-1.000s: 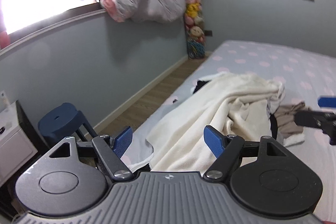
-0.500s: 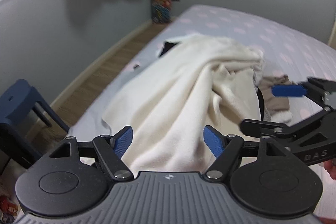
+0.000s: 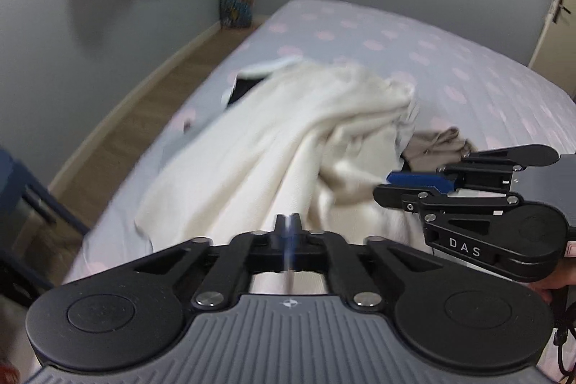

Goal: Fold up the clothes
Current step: 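Lower both tools onto the cream garment and pinch its edge with each gripper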

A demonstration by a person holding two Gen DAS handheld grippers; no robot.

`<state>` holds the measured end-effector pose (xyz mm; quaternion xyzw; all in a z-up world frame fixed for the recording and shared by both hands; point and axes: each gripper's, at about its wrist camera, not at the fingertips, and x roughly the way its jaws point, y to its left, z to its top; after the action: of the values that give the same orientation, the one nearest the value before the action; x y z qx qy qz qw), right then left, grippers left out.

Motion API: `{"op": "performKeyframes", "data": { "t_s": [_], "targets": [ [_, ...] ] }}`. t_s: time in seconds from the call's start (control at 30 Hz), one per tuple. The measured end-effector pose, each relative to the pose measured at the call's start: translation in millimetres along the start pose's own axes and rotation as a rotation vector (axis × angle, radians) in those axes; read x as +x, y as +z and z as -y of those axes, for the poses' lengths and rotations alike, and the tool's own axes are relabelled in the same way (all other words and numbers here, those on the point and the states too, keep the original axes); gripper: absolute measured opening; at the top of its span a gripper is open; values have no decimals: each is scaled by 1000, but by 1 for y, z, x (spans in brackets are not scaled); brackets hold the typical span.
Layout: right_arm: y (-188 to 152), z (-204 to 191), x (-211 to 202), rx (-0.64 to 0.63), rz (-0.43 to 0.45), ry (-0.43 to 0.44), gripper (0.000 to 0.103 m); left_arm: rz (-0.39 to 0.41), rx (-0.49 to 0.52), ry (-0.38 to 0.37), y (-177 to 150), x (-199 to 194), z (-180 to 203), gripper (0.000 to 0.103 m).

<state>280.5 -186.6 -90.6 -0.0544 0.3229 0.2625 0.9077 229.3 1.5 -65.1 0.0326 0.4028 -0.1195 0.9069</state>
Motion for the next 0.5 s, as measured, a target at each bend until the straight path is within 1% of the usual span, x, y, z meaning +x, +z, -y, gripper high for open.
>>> {"op": "performKeyframes", "data": {
  "t_s": [0.03,0.13,0.2,0.27,0.3,0.37,0.4,0.43,0.47,0.5],
  "targets": [
    [3,2,-7,-3,25,-38,0,17,7,-1,6,-6,2,0],
    [14,11,-30,-10,114,-139,0,55,44,9,23,-25,12,0],
    [22,22,-44,19,123,-131,0,70,76,14,32,-35,19,0],
    [25,28,-56,18,119,-110,1,65,92,18,35,-39,25,0],
    [23,26,-60,9,115,-96,6,62,98,19,36,-41,27,0],
    [19,23,-68,-9,107,-68,11,55,95,28,32,-41,29,1],
    [17,20,-69,-12,102,-48,28,52,98,37,28,-41,29,7],
    [14,16,-70,-12,98,-31,49,49,100,45,25,-40,29,12],
    [11,12,-70,-12,96,-9,55,42,96,49,20,-38,28,21],
    [8,8,-70,-15,93,15,57,34,92,51,16,-36,27,27]
  ]
}}
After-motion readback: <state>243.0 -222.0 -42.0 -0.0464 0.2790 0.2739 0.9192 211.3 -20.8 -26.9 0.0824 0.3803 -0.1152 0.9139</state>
